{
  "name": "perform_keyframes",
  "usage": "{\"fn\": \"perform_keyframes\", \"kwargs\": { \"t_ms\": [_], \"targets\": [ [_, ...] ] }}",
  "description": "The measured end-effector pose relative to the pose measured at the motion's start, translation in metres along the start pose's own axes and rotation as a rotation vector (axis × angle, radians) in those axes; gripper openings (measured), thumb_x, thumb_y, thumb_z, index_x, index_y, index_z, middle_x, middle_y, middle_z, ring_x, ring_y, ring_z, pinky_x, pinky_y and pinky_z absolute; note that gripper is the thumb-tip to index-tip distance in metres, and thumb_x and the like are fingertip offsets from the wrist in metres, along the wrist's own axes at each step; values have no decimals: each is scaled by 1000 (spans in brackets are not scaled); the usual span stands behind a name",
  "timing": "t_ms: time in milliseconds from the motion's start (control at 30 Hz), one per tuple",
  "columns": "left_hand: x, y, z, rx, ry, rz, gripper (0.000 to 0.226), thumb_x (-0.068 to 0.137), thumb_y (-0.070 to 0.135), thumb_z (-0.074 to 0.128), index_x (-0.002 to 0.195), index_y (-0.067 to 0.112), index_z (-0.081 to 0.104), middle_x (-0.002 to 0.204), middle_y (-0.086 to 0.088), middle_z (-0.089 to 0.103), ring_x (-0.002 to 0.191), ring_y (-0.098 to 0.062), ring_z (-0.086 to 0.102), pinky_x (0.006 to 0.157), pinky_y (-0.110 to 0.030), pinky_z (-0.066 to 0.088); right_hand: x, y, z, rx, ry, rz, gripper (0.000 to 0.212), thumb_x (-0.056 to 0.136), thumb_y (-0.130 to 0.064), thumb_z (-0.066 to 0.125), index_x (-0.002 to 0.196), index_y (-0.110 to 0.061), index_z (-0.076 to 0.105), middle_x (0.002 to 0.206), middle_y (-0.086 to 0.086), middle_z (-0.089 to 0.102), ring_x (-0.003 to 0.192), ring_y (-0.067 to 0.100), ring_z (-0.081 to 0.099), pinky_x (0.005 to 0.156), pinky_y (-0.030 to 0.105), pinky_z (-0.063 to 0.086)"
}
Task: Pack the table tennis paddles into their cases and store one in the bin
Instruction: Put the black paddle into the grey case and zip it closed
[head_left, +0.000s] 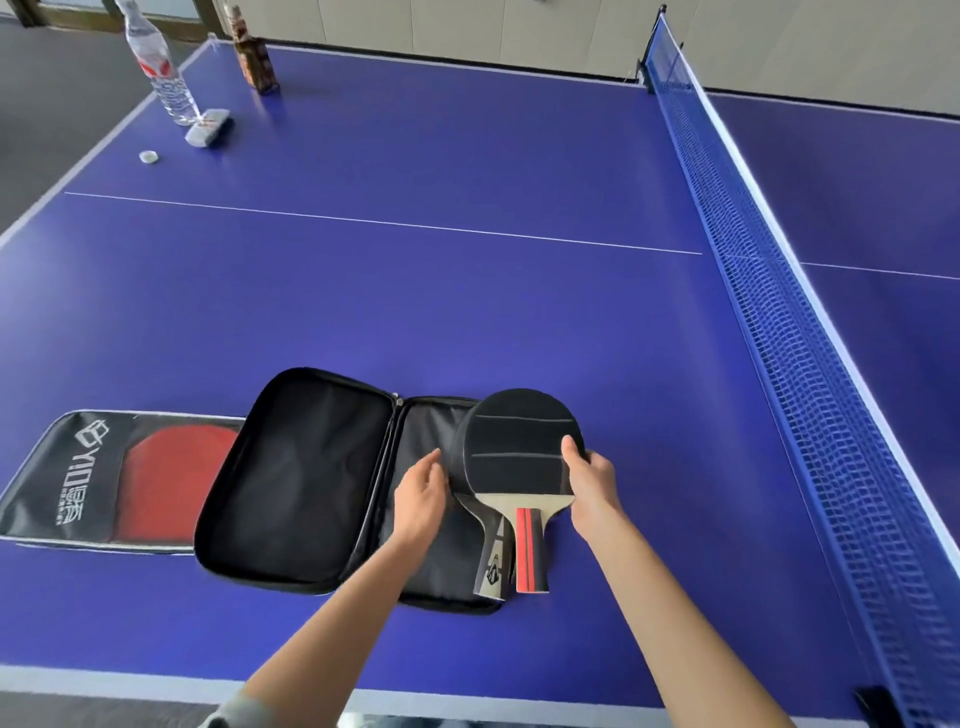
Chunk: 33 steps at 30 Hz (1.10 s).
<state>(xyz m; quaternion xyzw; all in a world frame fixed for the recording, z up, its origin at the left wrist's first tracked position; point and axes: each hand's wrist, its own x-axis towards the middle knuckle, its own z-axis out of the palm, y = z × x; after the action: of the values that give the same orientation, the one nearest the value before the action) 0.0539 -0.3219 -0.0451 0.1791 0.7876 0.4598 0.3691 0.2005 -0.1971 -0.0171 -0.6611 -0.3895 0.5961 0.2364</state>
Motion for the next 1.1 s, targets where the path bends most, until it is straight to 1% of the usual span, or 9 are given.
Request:
{"fn": "perform_keyframes", "kwargs": {
  "t_ms": [67,133,233,333,500,700,800,933,1100],
  "targets": [
    [2,7,-14,-230,7,-29,28,98,25,45,118,19,64,113,-5,69,105,-21,64,92,-38,52,-4,2,18,23,-19,20,33,94,-31,55,106,0,58,103,18,63,88,25,57,84,38,49],
    [6,10,-28,-206,55,10,25,94,34,53,112,25,67,95,5,70,86,-9,62,82,-26,49,-8,6,40,44,-42,17,33,94,-31,54,106,0,59,89,8,59,82,19,53,76,34,45],
    [17,4,-42,-34,92,-18,52,88,33,64,135,17,50,76,0,55,63,-9,48,67,-21,45,-12,11,70,23,-25,-6,33,94,-34,54,104,-2,58,91,6,57,83,20,51,73,31,41],
    [22,-2,-49,54,68,-66,59,85,27,68,138,14,46,82,2,62,79,-12,59,82,-25,49,-14,17,85,-56,-2,-35,39,94,-35,53,114,-2,56,108,11,61,92,21,53,81,33,44],
    [30,-12,-50,161,43,-26,58,82,27,72,134,10,51,112,-6,66,98,-17,64,96,-29,49,-14,30,82,-190,56,-95,45,97,-37,48,126,-3,53,125,14,58,114,29,55,96,38,44],
    [20,-18,-43,362,56,114,48,87,26,66,131,9,55,119,-2,54,90,-18,60,81,-22,44,-19,31,83,-370,89,-259,48,97,-25,50,133,5,43,132,19,36,118,33,45,102,35,38],
    [19,-18,-43,373,64,111,45,88,27,65,130,14,56,114,1,52,88,-14,58,78,-19,40,-23,35,80,-477,150,-250,48,96,-27,51,134,2,44,132,20,39,122,36,35,102,42,38],
    [19,-15,-43,368,69,94,42,90,29,61,131,20,55,118,2,54,94,-12,59,82,-20,38,-27,40,74,-371,124,-240,48,95,-21,53,137,-1,42,134,19,42,120,30,49,103,36,40],
    [20,-15,-45,355,70,84,42,91,26,61,131,16,55,123,-1,56,102,-14,61,85,-21,40,-36,48,74,-374,147,-318,45,95,-15,54,137,-2,45,125,18,53,119,30,50,101,33,39]
  ]
}}
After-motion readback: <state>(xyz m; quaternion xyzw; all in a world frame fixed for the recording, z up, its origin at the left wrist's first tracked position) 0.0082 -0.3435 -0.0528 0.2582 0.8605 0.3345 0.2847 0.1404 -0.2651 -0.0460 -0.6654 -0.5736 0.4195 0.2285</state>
